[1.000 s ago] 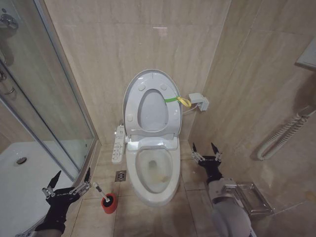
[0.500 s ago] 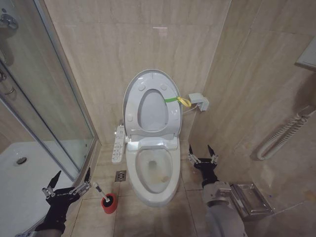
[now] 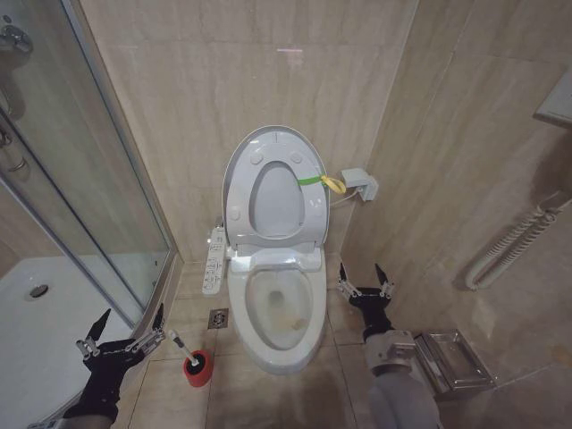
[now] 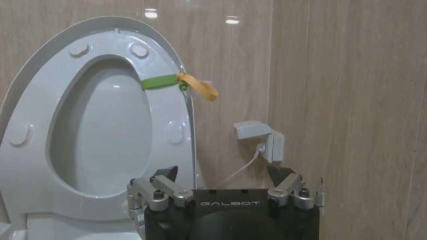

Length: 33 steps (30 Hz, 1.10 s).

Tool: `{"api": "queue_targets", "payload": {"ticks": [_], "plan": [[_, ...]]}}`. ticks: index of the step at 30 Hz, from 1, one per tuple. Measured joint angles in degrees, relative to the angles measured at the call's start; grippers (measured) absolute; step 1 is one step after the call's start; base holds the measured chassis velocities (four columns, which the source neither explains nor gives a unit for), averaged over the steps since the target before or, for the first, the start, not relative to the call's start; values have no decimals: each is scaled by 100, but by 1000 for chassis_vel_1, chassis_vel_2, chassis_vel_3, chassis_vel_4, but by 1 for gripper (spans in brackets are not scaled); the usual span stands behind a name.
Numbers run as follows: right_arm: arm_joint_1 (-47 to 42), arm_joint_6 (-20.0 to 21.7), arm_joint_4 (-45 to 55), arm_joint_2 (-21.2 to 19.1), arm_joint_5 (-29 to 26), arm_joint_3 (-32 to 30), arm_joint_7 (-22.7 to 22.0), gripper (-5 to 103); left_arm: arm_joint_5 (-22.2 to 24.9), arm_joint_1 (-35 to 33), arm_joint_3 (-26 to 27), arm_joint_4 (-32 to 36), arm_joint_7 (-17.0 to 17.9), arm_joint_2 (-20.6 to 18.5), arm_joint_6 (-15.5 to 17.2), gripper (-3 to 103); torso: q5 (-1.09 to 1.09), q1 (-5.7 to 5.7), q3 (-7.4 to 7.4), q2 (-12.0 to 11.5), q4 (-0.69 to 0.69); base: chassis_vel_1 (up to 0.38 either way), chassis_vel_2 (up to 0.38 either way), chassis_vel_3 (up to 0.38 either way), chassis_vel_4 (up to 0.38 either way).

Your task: Open the toilet lid, clean the toilet bowl with a toilet brush, close the toilet lid, and flush.

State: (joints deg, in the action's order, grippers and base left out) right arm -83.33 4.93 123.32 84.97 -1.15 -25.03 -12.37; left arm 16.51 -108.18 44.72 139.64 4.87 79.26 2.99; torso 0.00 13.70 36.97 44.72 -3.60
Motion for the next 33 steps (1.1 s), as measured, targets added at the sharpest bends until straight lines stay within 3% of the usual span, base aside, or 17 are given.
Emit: {"api": "queue_targets", "payload": {"ticks": [30, 31, 33], "plan": [[-55, -61, 59, 82, 120, -34, 24, 89, 0, 0, 0, 0, 0, 0, 0, 100, 0, 0, 0, 0, 0, 0, 0, 0, 0], [-56, -111, 52, 110, 118, -96, 36, 99, 0, 0, 0, 0, 0, 0, 0, 100, 0, 0, 0, 0, 0, 0, 0, 0, 0], [-68, -159, 51, 115, 115, -131, 64, 99, 0, 0, 0, 0, 0, 0, 0, 100, 0, 0, 0, 0, 0, 0, 0, 0, 0]]}}
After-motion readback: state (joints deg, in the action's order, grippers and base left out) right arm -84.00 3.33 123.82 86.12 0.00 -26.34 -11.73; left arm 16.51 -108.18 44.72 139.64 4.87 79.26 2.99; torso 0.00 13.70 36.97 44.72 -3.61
